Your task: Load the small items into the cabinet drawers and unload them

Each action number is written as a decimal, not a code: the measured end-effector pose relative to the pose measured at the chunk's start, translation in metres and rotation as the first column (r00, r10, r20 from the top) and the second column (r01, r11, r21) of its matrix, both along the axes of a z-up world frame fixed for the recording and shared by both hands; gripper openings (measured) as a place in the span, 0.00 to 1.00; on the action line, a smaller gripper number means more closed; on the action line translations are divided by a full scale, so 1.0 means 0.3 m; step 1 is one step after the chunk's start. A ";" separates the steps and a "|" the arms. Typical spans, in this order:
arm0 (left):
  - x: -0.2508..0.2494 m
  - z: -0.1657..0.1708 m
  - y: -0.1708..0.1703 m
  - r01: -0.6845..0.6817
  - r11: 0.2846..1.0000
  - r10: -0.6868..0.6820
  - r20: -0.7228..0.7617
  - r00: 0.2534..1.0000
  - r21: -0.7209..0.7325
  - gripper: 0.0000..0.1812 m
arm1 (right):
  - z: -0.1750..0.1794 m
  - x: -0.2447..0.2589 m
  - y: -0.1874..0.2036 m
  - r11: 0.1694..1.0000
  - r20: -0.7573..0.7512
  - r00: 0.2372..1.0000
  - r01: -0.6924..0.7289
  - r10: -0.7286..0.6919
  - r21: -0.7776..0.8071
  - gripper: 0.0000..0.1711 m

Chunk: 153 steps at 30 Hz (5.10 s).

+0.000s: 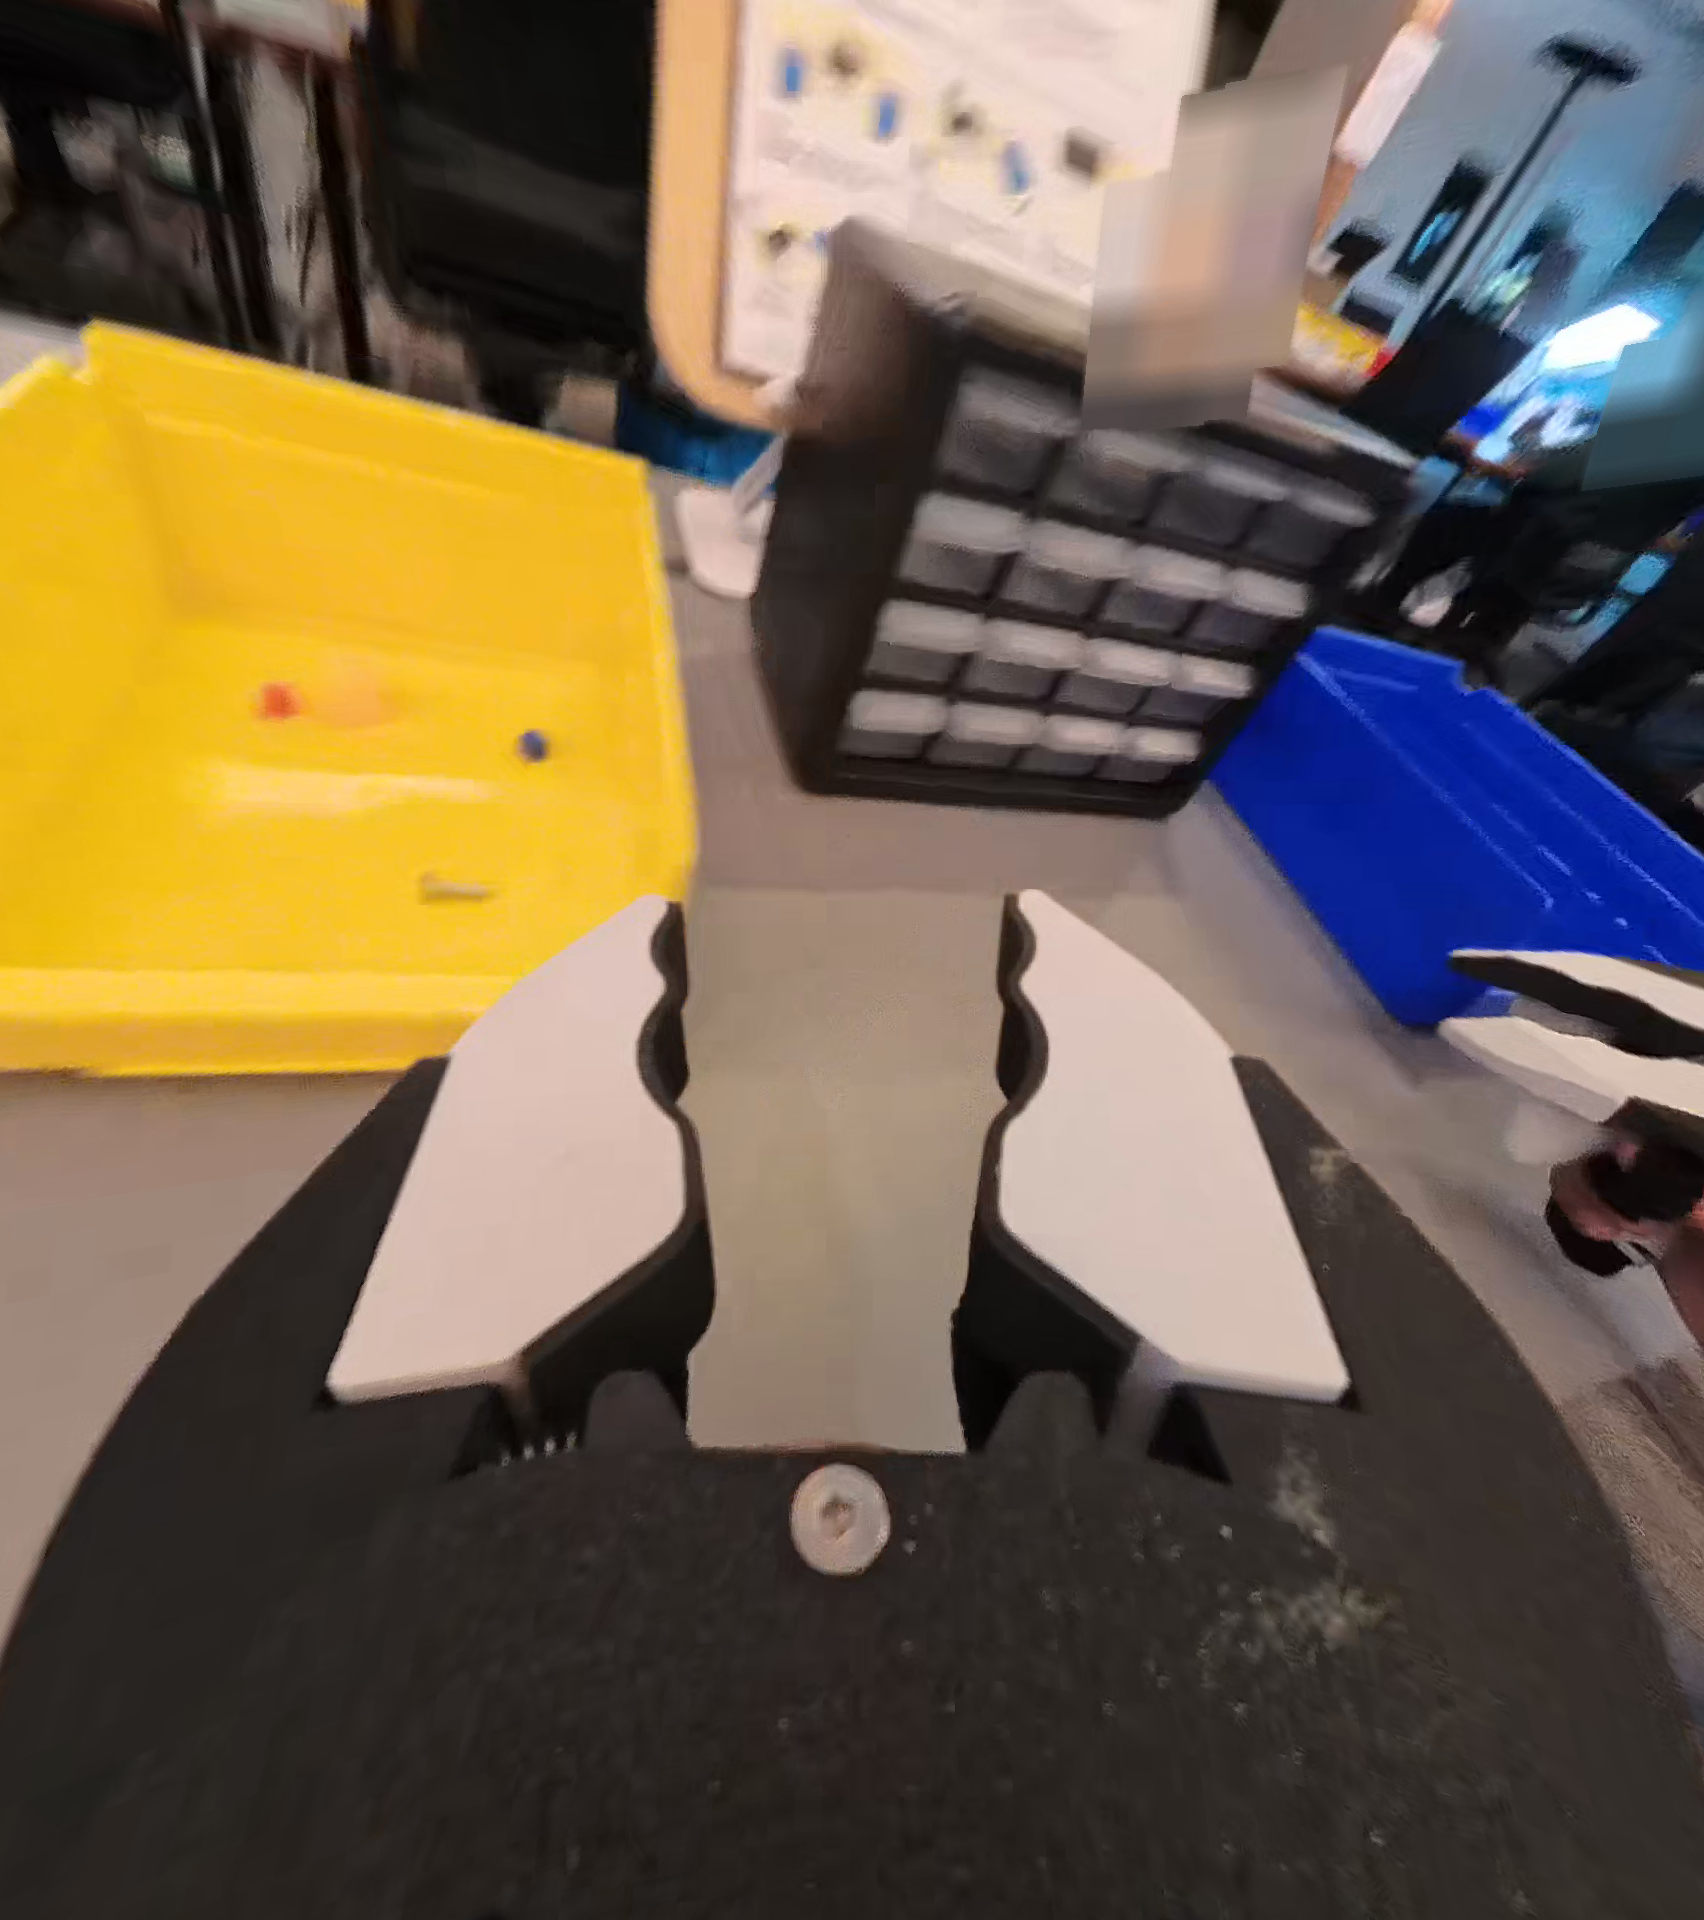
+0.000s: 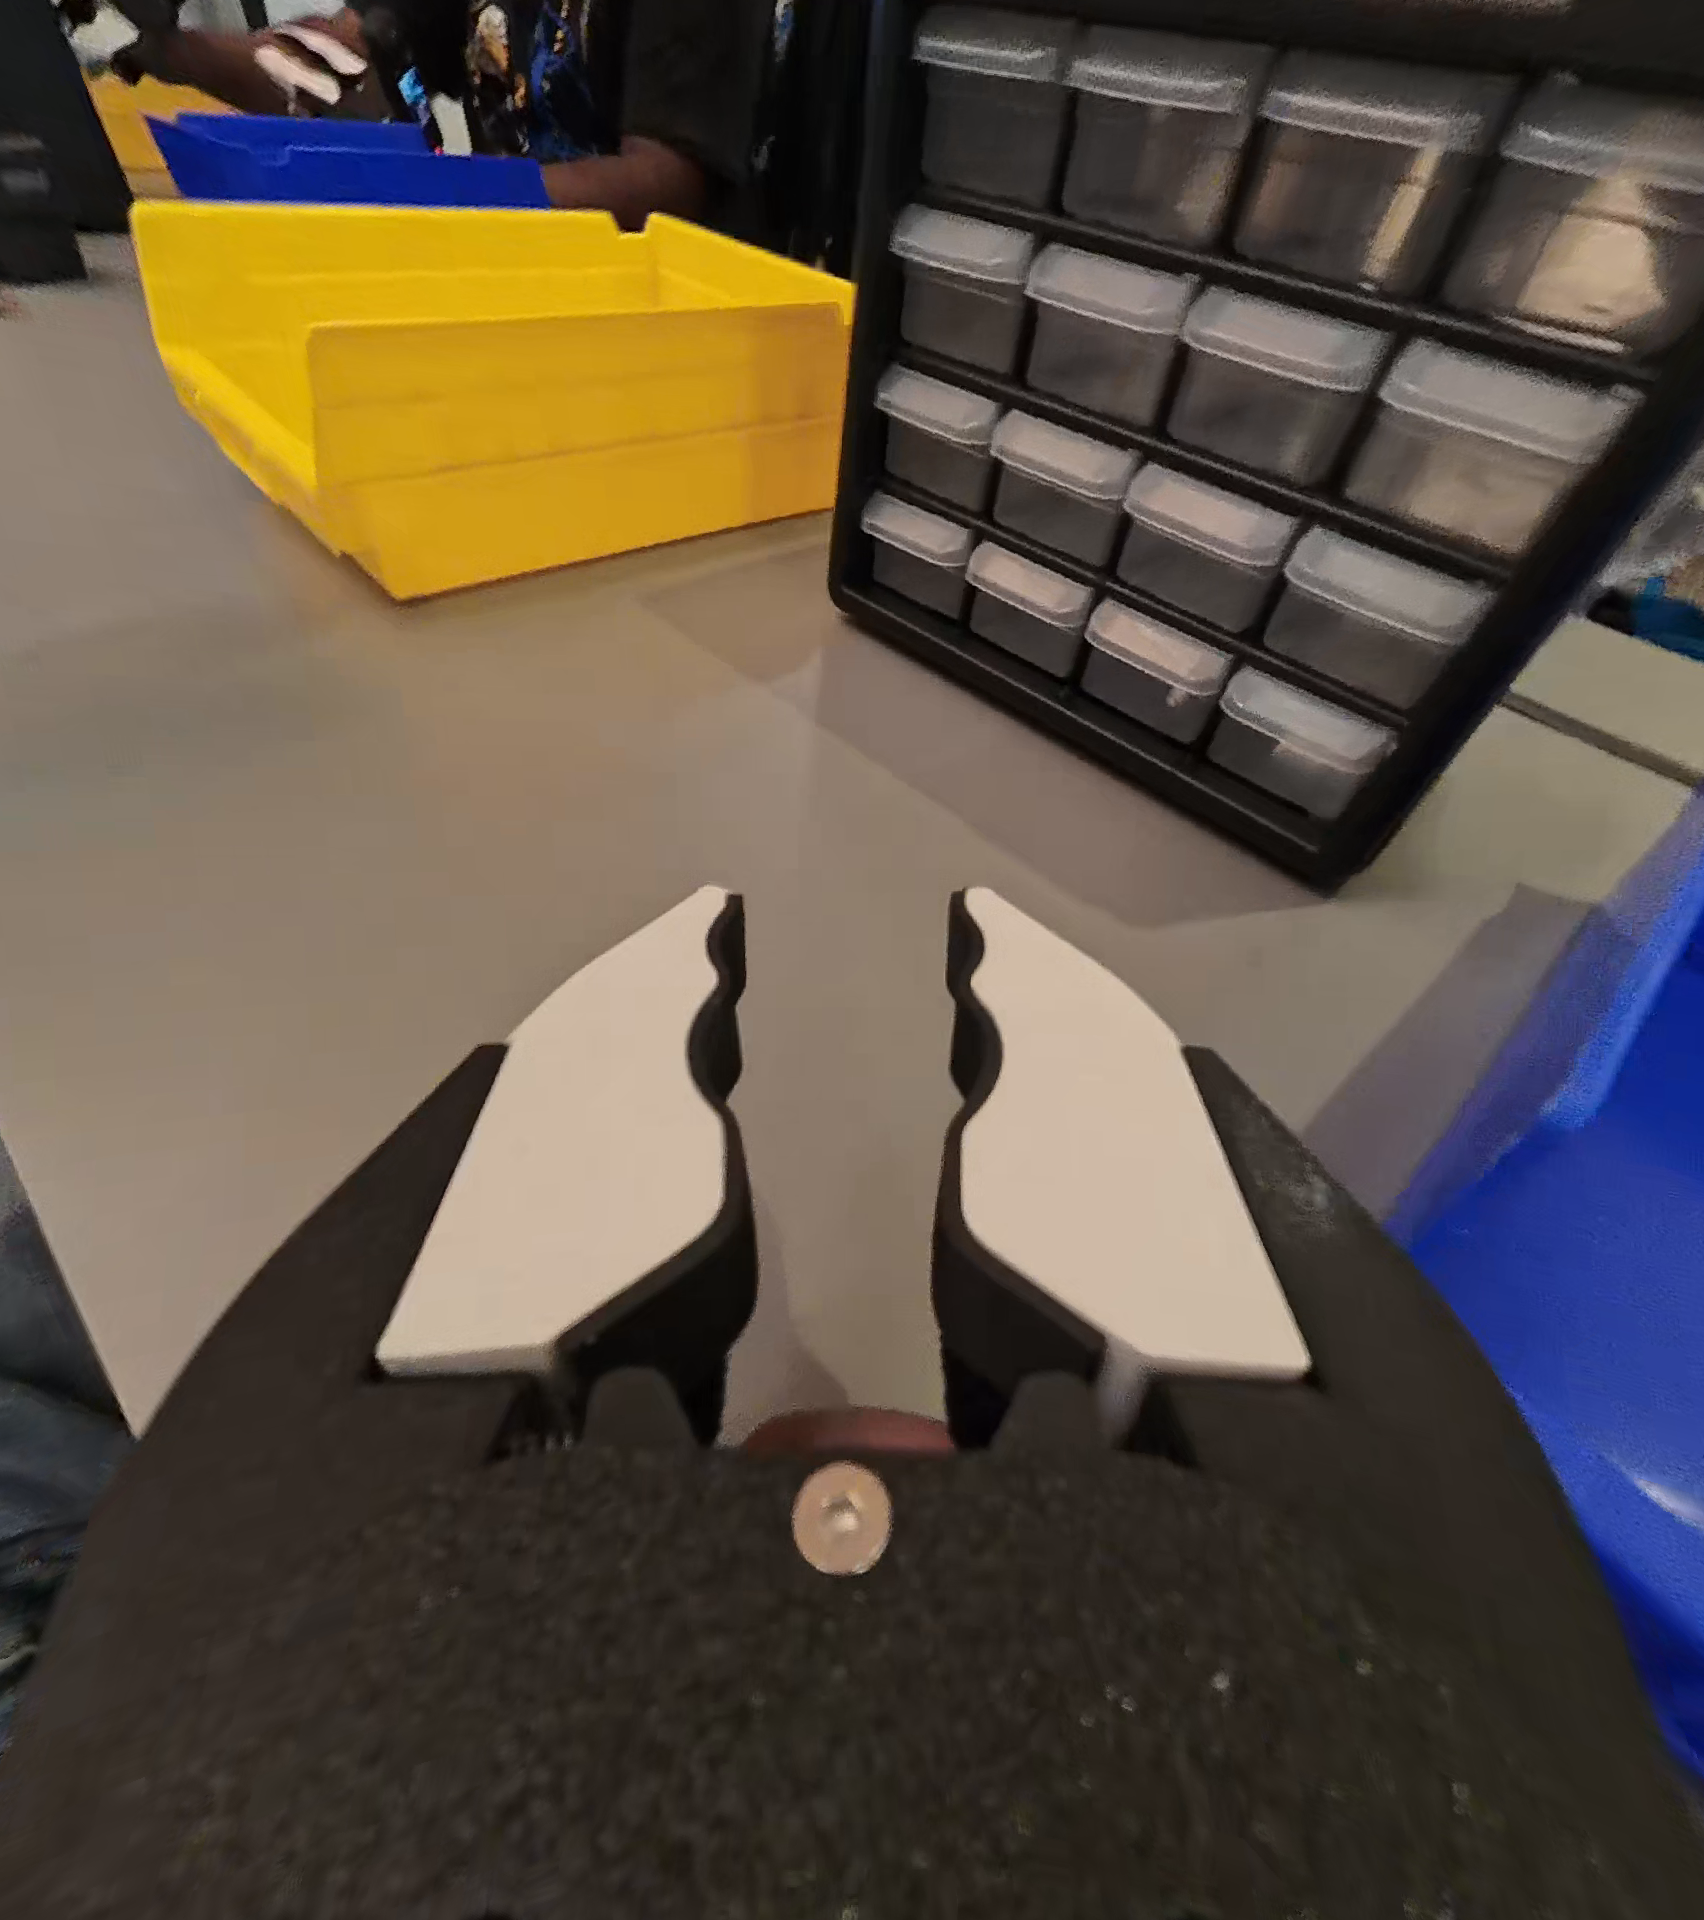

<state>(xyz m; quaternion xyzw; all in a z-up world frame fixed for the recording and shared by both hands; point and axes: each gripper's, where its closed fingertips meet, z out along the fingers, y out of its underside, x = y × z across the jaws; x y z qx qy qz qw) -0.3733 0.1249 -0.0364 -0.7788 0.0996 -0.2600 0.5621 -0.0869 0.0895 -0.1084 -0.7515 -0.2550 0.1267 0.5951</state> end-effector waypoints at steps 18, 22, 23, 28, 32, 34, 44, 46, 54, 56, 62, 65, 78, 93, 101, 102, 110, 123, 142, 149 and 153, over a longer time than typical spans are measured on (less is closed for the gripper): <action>0.398 -0.222 -0.095 0.201 0.974 -0.176 -0.199 0.964 0.109 0.31 | -0.008 0.076 0.035 0.999 -0.069 0.997 0.030 -0.031 -0.016 0.22; 0.367 -0.236 -0.077 0.185 0.977 -0.154 -0.252 0.956 0.108 0.30 | -0.012 0.068 0.040 0.999 -0.044 0.998 0.033 -0.033 -0.009 0.22; 0.365 -0.240 -0.075 0.185 0.977 -0.154 -0.256 0.954 0.103 0.30 | -0.013 0.059 0.037 1.000 -0.039 0.999 0.025 -0.025 -0.008 0.22; 0.373 -0.258 -0.076 0.195 0.979 -0.175 -0.236 0.956 0.061 0.28 | -0.023 0.028 0.019 1.000 -0.007 1.000 0.002 -0.002 -0.002 0.22; 0.374 -0.258 -0.075 0.192 0.980 -0.174 -0.233 0.957 0.057 0.28 | -0.022 0.034 0.016 1.000 0.008 1.000 0.009 -0.009 0.009 0.22; 0.371 -0.261 -0.075 0.190 0.980 -0.172 -0.238 0.956 0.056 0.28 | -0.022 0.040 0.018 1.000 -0.008 1.000 0.014 -0.014 -0.001 0.22; 0.374 -0.269 -0.075 0.196 0.980 -0.183 -0.229 0.956 0.038 0.28 | -0.023 0.056 0.025 0.999 -0.016 0.999 0.031 -0.031 -0.010 0.22; 0.375 -0.272 -0.076 0.198 0.979 -0.185 -0.233 0.955 0.036 0.28 | -0.024 0.055 0.025 0.999 -0.010 0.999 0.031 -0.031 -0.008 0.22; 0.379 -0.286 -0.078 0.201 0.979 -0.191 -0.239 0.952 0.017 0.28 | -0.029 0.054 0.024 0.999 -0.003 1.000 0.029 -0.029 -0.014 0.22; 0.380 -0.290 -0.079 0.204 0.979 -0.195 -0.241 0.951 0.013 0.28 | -0.032 0.054 0.024 0.999 0.002 1.000 0.029 -0.029 -0.017 0.22; 0.279 -0.252 -0.015 -0.013 0.979 0.131 -0.581 0.803 0.203 0.27 | -0.036 0.051 0.024 0.999 0.016 0.999 0.029 -0.029 -0.015 0.22; 0.274 -0.184 0.038 -0.008 0.920 0.322 -0.743 0.586 0.392 0.24 | -0.040 0.049 0.028 0.999 0.023 0.999 0.028 -0.027 -0.019 0.22; 0.504 -0.184 0.485 0.474 0.732 0.589 -0.804 -0.078 0.490 0.22 | -0.050 0.074 0.034 0.998 0.019 0.999 0.042 -0.042 -0.043 0.22; 0.588 -0.197 0.695 0.481 0.730 0.591 -0.802 -0.089 0.485 0.06 | -0.057 0.081 0.039 0.996 -0.016 0.999 0.034 -0.035 -0.077 0.22; 0.574 -0.196 0.621 0.487 0.714 0.591 -0.806 -0.032 0.503 0.05 | -0.062 0.082 0.042 0.995 -0.021 0.999 0.034 -0.036 -0.092 0.21; 0.571 -0.196 0.608 0.482 0.716 0.584 -0.811 -0.017 0.505 0.06 | -0.061 0.082 0.041 0.995 -0.020 0.999 0.034 -0.036 -0.088 0.21; 0.560 -0.239 0.468 0.248 0.900 0.217 -0.864 0.455 0.357 0.32 | -0.060 0.079 0.034 0.996 -0.008 0.999 0.033 -0.034 -0.077 0.21; 0.577 -0.270 0.644 -0.099 0.995 0.095 -0.441 0.892 0.014 0.42 | -0.061 0.078 0.032 0.996 -0.012 0.999 0.028 -0.029 -0.084 0.22; 0.414 -0.232 0.265 0.050 0.998 -0.059 -0.368 0.928 -0.032 0.45 | -0.033 -0.170 0.177 0.993 0.059 0.998 0.008 -0.001 -0.115 0.45; 0.161 -0.273 -0.015 -0.041 0.999 0.032 -0.273 0.961 -0.028 0.40 | -0.028 -0.383 0.528 0.986 -0.016 0.998 0.062 -0.065 -0.152 0.63; 0.102 -0.293 -0.053 -0.075 0.996 0.062 -0.231 0.971 -0.049 0.38 | -0.028 -0.438 0.629 0.983 -0.094 0.988 0.107 -0.121 -0.147 0.62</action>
